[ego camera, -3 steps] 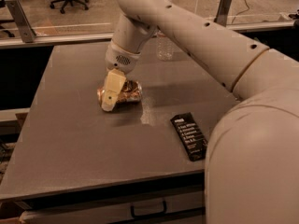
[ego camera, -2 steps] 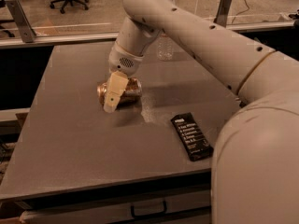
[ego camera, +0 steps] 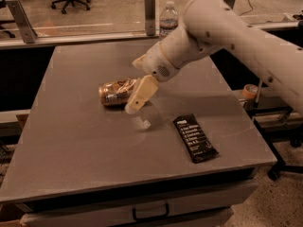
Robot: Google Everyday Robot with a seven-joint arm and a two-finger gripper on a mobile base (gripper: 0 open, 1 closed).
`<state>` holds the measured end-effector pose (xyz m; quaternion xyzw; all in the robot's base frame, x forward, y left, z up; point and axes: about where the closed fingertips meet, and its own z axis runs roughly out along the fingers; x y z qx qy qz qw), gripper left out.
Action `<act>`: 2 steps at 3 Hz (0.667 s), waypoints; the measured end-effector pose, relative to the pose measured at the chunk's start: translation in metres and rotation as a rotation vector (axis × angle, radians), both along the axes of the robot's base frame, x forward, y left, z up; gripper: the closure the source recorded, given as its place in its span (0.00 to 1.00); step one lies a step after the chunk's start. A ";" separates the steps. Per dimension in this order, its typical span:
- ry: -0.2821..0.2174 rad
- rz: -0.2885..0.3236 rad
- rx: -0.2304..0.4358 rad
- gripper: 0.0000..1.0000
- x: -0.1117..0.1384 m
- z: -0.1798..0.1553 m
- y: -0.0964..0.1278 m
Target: Knock orange can over
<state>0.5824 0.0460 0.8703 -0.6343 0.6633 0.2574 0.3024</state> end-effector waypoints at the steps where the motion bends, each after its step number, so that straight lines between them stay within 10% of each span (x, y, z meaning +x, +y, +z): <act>1: -0.146 -0.145 0.048 0.00 -0.001 0.048 -0.090; 2: -0.281 -0.264 -0.006 0.00 0.004 0.097 -0.186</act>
Offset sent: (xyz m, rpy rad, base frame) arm 0.0176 -0.3221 0.1751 -0.1099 -0.4842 -0.4170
